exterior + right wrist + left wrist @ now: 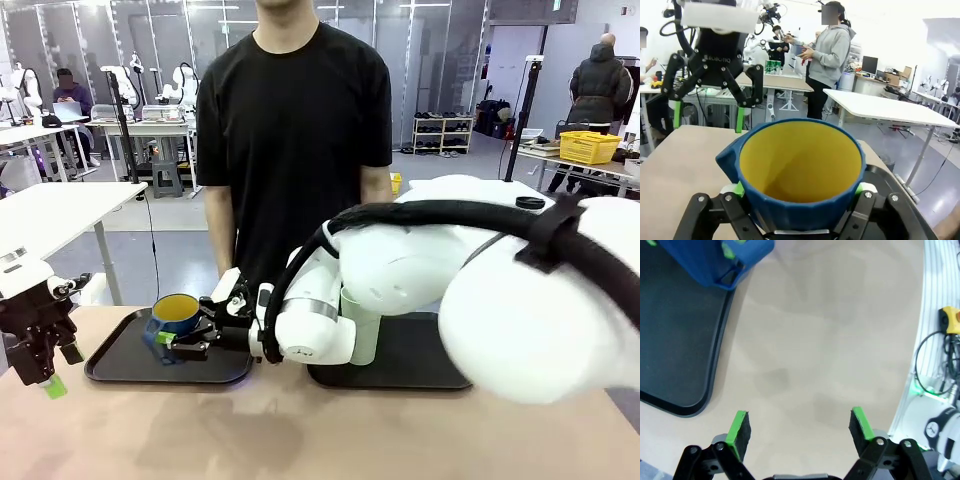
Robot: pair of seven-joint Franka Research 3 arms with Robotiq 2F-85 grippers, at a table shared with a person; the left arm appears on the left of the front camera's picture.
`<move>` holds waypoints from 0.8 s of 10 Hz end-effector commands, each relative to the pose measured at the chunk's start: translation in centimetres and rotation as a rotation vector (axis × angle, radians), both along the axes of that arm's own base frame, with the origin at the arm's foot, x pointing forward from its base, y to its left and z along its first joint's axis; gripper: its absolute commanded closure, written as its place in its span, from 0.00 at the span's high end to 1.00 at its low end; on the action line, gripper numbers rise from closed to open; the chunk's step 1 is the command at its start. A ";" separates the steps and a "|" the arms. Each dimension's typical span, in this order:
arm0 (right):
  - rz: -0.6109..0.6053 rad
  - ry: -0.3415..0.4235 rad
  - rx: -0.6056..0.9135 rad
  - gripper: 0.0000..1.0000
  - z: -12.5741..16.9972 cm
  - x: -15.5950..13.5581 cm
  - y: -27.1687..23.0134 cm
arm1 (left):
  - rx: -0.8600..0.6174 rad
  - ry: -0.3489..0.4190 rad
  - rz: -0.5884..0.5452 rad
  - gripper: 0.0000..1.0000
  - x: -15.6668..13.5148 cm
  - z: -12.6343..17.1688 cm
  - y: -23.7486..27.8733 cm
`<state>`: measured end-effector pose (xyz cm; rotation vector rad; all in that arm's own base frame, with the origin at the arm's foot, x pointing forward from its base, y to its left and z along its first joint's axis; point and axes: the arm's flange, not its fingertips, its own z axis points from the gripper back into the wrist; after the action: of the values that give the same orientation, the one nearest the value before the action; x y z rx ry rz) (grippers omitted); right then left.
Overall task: Sort and store the cups by type.
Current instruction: Pick up the Handle plastic cup and place it into the empty Flat Tray.
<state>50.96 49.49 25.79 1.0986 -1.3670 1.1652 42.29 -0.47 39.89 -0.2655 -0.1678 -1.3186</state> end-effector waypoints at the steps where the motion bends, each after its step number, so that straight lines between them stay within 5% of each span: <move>1: -0.010 -0.086 0.002 0.79 -2.7 -2.7 1.0 | -0.004 -0.005 -0.003 1.00 0.0 0.0 0.1; 2: 0.000 0.000 0.000 0.79 0.0 0.0 0.0 | -0.004 -0.005 -0.003 1.00 0.0 0.0 0.1; 8: -0.070 0.039 -0.019 0.79 -0.9 -0.2 1.8 | -0.004 -0.005 -0.003 1.00 0.0 0.0 0.1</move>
<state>50.85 50.46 25.00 1.0999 -1.3198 1.1075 42.29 -0.46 39.88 -0.2656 -0.1679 -1.3185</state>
